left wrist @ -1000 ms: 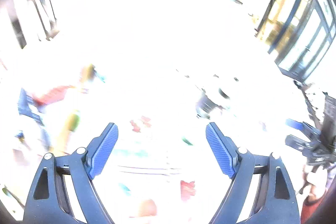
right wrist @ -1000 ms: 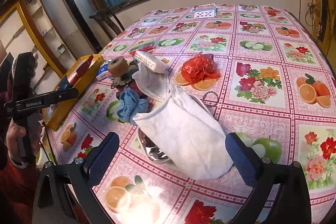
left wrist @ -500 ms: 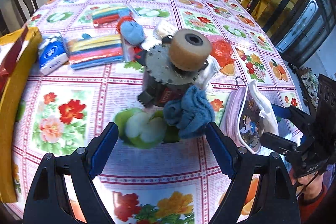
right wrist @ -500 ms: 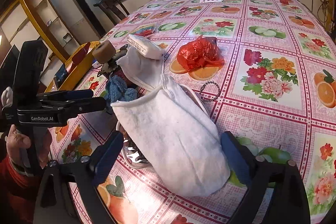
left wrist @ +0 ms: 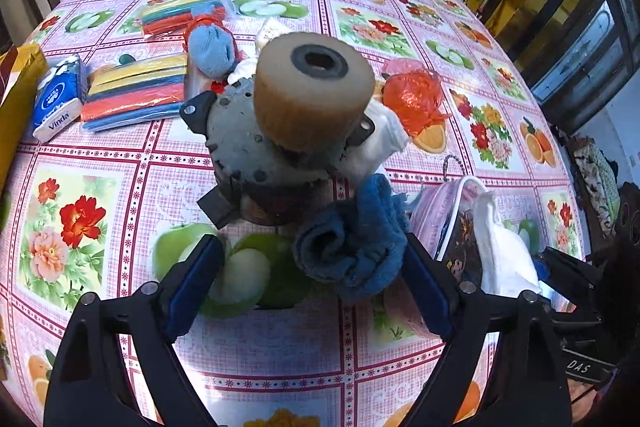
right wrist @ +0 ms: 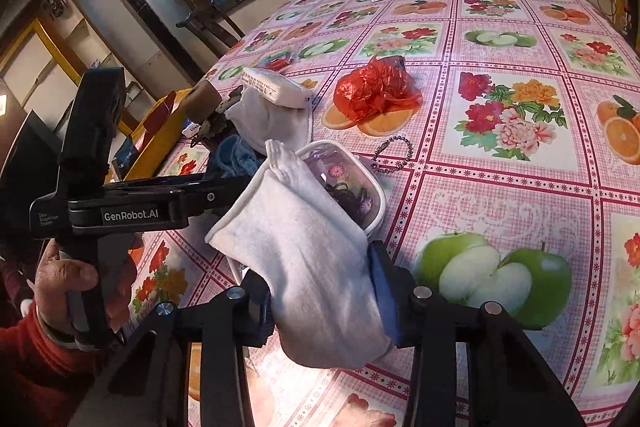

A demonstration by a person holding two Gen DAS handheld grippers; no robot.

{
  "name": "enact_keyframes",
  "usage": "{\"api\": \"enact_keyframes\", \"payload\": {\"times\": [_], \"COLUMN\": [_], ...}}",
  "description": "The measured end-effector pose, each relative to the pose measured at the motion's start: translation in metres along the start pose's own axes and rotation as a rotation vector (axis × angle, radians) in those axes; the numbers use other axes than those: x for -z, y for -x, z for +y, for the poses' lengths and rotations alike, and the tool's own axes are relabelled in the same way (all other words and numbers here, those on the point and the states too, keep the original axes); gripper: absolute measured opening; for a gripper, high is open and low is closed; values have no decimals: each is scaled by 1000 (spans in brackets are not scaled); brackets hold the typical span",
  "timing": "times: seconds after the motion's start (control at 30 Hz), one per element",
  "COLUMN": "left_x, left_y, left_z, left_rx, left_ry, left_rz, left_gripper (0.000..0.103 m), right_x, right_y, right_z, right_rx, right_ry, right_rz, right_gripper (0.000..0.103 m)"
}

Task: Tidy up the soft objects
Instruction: 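Grasp the white cloth bag with the right gripper while the left grasps the blue towel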

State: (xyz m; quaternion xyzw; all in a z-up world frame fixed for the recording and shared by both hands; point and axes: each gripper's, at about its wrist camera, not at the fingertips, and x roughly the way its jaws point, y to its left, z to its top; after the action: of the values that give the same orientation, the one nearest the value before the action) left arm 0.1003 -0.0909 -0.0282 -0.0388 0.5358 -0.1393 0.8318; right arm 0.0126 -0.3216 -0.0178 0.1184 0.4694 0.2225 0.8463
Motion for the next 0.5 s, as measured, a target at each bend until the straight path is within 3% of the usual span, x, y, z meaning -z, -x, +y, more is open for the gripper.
{"api": "enact_keyframes", "payload": {"times": [0.03, 0.1, 0.2, 0.5], "left_x": [0, -1, -1, 12], "left_y": [1, 1, 2, 17], "left_z": [-1, -5, -10, 12], "left_rx": [13, 56, 85, 164], "left_ry": [-13, -16, -44, -40], "left_rz": [7, 30, 51, 50], "left_gripper": [79, 54, 35, 25], "right_x": [1, 4, 10, 24], "right_y": [0, 0, 0, 15], "right_z": [0, -3, -7, -4], "right_rx": [-11, -41, -113, -317], "right_ry": [-11, -41, -102, -237], "right_rz": [2, 2, -1, -31], "right_gripper": [41, 40, 36, 33]}}
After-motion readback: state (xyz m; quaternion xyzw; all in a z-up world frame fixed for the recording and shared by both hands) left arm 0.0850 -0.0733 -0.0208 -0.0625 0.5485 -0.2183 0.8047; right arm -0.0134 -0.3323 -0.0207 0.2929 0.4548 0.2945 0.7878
